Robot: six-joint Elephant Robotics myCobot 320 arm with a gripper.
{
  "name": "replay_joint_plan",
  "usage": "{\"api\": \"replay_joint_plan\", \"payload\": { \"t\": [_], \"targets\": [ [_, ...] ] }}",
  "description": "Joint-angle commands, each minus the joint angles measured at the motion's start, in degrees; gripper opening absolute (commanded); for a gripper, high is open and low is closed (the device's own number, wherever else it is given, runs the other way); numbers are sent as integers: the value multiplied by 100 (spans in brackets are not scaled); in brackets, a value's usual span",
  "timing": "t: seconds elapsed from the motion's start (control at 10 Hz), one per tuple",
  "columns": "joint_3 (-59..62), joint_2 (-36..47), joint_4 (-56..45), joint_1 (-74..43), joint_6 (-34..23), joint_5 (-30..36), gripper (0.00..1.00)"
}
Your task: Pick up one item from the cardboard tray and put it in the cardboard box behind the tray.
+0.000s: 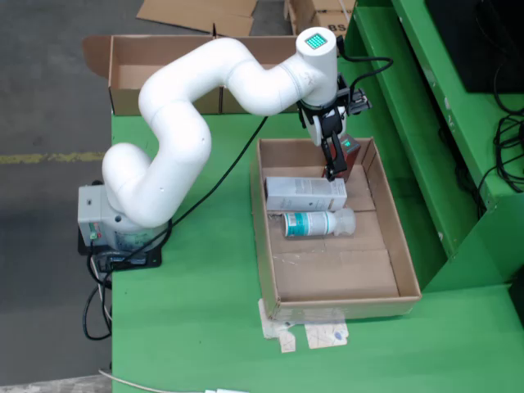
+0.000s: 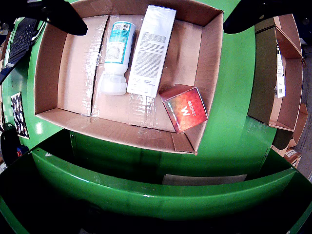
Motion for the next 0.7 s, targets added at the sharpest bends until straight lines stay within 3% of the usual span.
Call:
{"api": "replay_joint_plan", "payload": {
  "t": [0.0, 0.6],
  "targets": [
    [147, -62, 152, -35, -49, 15, 100],
    [-975, 251, 835, 104, -63, 29, 100]
  ]
}}
